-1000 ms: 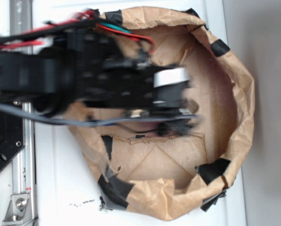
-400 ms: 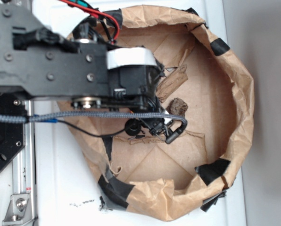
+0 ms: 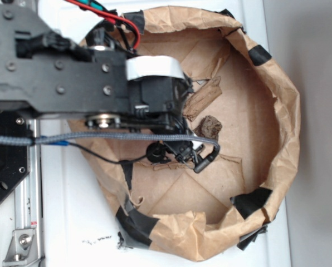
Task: Grab the yellow duck.
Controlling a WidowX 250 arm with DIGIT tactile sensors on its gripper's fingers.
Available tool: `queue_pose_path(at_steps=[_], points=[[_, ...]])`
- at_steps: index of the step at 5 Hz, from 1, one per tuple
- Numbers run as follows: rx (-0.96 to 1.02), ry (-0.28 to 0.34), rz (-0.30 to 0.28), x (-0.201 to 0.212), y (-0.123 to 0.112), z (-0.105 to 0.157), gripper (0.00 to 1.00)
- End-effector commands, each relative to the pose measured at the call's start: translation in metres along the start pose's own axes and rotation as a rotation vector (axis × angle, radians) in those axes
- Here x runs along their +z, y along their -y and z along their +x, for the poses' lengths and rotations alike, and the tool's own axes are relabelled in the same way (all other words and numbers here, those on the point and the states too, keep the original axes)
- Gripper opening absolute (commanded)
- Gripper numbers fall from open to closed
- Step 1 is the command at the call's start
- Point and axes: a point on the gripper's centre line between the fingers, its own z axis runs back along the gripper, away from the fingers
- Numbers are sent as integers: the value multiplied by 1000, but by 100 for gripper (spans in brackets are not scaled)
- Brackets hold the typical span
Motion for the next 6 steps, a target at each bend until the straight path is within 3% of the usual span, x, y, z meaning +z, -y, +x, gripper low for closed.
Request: queue_pose_path(at_steps=[1, 2, 4, 5, 6], points=[[-24, -72, 6, -53, -6, -11, 100], [-10, -86, 20, -71, -6, -21, 0], [-35, -30, -12, -43, 5, -11, 0], [-69, 91, -120, 1, 20, 14, 0], [-50, 3, -125, 46, 22, 32, 0]])
